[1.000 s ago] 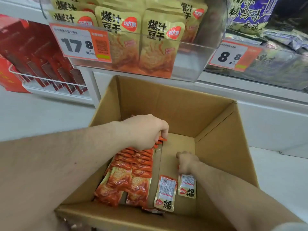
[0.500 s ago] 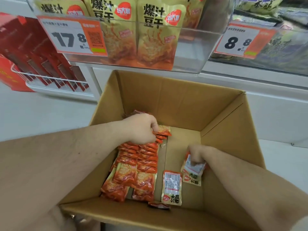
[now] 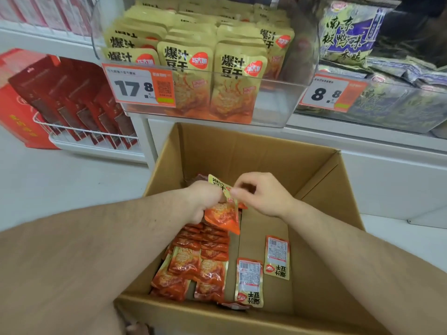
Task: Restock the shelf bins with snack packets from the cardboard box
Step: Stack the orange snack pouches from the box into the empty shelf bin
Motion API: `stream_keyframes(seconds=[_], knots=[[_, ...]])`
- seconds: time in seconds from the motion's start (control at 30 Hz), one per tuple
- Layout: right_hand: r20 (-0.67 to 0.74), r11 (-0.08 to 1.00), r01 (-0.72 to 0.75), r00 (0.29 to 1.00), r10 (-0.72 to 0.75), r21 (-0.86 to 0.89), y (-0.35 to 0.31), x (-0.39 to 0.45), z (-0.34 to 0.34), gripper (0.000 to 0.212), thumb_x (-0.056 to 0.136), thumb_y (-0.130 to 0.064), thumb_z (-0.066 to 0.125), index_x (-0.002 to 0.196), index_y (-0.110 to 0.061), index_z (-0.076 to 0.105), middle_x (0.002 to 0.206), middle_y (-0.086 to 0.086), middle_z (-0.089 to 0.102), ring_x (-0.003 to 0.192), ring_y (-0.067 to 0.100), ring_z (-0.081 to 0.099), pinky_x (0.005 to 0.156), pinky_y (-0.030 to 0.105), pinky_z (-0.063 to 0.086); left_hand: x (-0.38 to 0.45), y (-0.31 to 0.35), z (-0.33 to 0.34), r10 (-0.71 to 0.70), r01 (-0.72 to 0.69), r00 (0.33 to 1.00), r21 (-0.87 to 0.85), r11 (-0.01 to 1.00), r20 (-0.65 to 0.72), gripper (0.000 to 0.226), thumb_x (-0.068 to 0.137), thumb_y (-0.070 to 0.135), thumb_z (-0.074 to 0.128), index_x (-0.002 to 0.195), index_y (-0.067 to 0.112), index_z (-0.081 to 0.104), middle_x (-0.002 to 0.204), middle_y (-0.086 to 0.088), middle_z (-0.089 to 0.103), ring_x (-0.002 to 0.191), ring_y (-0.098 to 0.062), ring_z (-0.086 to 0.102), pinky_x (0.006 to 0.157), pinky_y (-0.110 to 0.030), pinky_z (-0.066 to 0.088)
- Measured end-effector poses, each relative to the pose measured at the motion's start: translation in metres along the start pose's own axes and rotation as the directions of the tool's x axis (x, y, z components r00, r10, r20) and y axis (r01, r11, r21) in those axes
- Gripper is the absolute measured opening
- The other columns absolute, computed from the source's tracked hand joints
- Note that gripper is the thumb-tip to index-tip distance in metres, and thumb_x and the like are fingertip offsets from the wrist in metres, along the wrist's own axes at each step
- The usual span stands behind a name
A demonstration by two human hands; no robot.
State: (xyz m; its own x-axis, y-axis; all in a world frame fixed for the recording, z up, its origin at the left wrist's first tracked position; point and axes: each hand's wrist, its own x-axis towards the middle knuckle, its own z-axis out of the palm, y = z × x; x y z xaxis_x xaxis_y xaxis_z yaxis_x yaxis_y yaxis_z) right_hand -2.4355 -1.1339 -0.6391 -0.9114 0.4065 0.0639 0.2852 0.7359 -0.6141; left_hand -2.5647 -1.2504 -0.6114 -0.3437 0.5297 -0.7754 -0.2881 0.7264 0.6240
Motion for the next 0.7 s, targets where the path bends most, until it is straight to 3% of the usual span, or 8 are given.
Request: stream_keyframes(seconds=[0.03, 0.1, 0.17, 0.23, 0.33, 0.43, 0.53, 0.7], knots=[[-0.024, 0.987, -0.155, 0.988, 0.154, -0.045, 0.022, 0.0, 0.006, 0.04, 0.084, -0.057, 0.059, 0.08, -0.018, 0.067, 0.073, -0.006, 0.063, 0.072, 0.014, 0.059, 0.068, 0.029, 0.049, -0.001, 0.0, 0.0, 0.029, -0.028, 0.999, 0.044, 0.999, -0.014, 0.012, 0.09, -0.004, 0.057, 0.094, 0.007, 0.061, 0.102, -0.019, 0.071, 0.09, -0.032, 0.071, 0.083, -0.04, 0.056], [0.06, 0.879, -0.42, 0.895, 0.442, -0.225, 0.073, -0.011, 0.028, 0.027, 0.085, -0.048, 0.062, 0.084, -0.021, 0.063, 0.082, -0.006, 0.064, 0.081, 0.019, 0.06, 0.074, 0.032, 0.052, -0.004, 0.001, 0.004, 0.058, -0.058, 0.998, 0.113, 0.992, 0.01, 0.016, 0.09, -0.004, 0.061, 0.097, 0.01, 0.063, 0.108, -0.017, 0.071, 0.097, -0.031, 0.07, 0.084, -0.04, 0.056], [0.211, 0.766, -0.498, 0.765, 0.609, -0.406, 0.116, -0.032, 0.054, 0.022, 0.085, -0.038, 0.062, 0.1, -0.023, 0.063, 0.102, -0.001, 0.067, 0.095, 0.022, 0.061, 0.08, 0.03, 0.052, -0.002, 0.002, 0.005, 0.079, -0.088, 0.995, 0.159, 0.983, 0.058, 0.019, 0.091, -0.003, 0.062, 0.098, 0.015, 0.065, 0.105, -0.012, 0.072, 0.096, -0.029, 0.071, 0.077, -0.036, 0.057], [0.274, 0.678, -0.492, 0.66, 0.7, -0.547, 0.146, -0.053, 0.074, 0.042, 0.082, -0.03, 0.061, 0.123, -0.023, 0.056, 0.123, 0.003, 0.061, 0.112, 0.022, 0.057, 0.091, 0.031, 0.048, 0.001, 0.003, 0.005, 0.083, -0.097, 0.993, 0.182, 0.979, 0.084, 0.022, 0.091, -0.003, 0.063, 0.099, 0.018, 0.066, 0.105, -0.01, 0.074, 0.096, -0.027, 0.071, 0.074, -0.034, 0.059], [0.272, 0.574, -0.431, 0.581, 0.767, -0.696, 0.171, -0.074, 0.097, 0.062, 0.082, -0.027, 0.064, 0.139, -0.02, 0.04, 0.137, 0.004, 0.049, 0.13, 0.023, 0.044, 0.107, 0.039, 0.033, 0.01, 0.0, -0.004, 0.08, -0.095, 0.994, 0.23, 0.968, 0.071, 0.029, 0.09, -0.009, 0.06, 0.108, 0.013, 0.066, 0.109, -0.01, 0.073, 0.104, -0.029, 0.069, 0.094, -0.044, 0.055], [0.272, 0.551, -0.374, 0.584, 0.764, -0.746, 0.18, -0.082, 0.112, 0.067, 0.081, -0.025, 0.069, 0.14, -0.018, 0.036, 0.141, 0.006, 0.045, 0.133, 0.023, 0.04, 0.107, 0.037, 0.029, 0.02, -0.003, -0.013, 0.053, -0.062, 0.998, 0.252, 0.966, 0.04, 0.038, 0.089, -0.016, 0.053, 0.115, 0.01, 0.064, 0.112, -0.01, 0.072, 0.108, -0.029, 0.066, 0.101, -0.048, 0.05], [0.269, 0.54, -0.337, 0.596, 0.756, -0.771, 0.181, -0.077, 0.115, 0.062, 0.081, -0.022, 0.068, 0.137, -0.018, 0.042, 0.138, 0.005, 0.047, 0.13, 0.022, 0.041, 0.106, 0.037, 0.029, 0.025, -0.004, -0.018, 0.021, -0.027, 0.999, 0.228, 0.973, 0.028, 0.038, 0.09, -0.017, 0.051, 0.115, 0.009, 0.063, 0.112, -0.012, 0.072, 0.109, -0.029, 0.066, 0.101, -0.048, 0.05], [0.362, 0.58, -0.351, 0.52, 0.774, -0.735, 0.169, -0.059, 0.093, 0.037, 0.088, -0.018, 0.065, 0.124, -0.015, 0.058, 0.13, 0.006, 0.054, 0.119, 0.023, 0.055, 0.097, 0.032, 0.046, 0.025, -0.003, -0.016, -0.001, -0.009, 0.998, 0.175, 0.985, 0.057, 0.043, 0.09, -0.017, 0.047, 0.115, 0.013, 0.063, 0.112, -0.01, 0.072, 0.11, -0.029, 0.064, 0.101, -0.048, 0.05]])
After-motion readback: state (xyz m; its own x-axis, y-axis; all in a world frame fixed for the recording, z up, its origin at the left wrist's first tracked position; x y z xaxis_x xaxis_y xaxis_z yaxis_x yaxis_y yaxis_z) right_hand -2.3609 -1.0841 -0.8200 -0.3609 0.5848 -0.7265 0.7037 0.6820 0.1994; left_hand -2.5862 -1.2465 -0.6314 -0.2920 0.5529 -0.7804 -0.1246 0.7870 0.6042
